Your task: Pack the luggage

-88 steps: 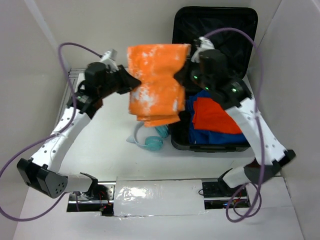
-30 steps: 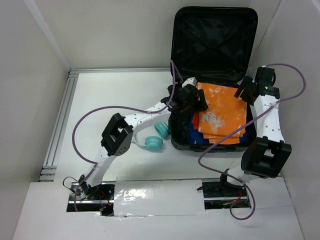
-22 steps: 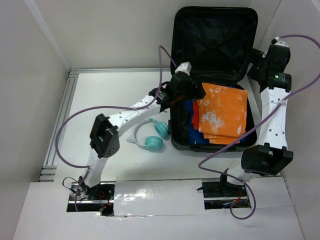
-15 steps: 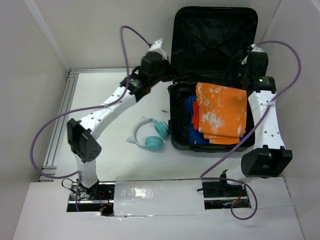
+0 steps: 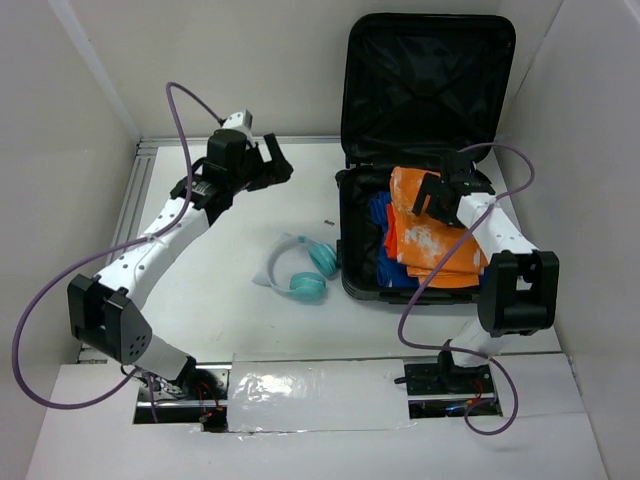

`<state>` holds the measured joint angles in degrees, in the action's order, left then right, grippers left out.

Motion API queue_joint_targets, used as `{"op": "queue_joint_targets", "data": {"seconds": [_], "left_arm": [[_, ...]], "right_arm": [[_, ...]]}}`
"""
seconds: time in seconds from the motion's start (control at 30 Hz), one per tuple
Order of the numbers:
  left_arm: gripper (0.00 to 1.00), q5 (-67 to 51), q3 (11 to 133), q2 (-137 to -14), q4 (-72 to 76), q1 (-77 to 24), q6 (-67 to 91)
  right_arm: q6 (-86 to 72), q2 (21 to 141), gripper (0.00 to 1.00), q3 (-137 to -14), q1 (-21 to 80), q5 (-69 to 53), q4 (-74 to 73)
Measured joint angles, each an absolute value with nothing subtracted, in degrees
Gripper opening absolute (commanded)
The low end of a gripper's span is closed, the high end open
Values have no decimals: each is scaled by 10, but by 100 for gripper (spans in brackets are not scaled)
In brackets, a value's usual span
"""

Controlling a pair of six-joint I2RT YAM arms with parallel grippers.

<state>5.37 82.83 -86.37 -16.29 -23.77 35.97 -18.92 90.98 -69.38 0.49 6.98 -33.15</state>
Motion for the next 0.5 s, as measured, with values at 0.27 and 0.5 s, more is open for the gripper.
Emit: {"op": "queue_joint_targets", "data": {"seconds": [0.27,0.5], "left_arm": [[99,33,784,-833,-182,-181,340],[99,8,773,-800,-192,-145,298]], "right_arm": [[-201,903,99,-726,26,96,-354],[-192,889,100,-954,52,79,-385]]}}
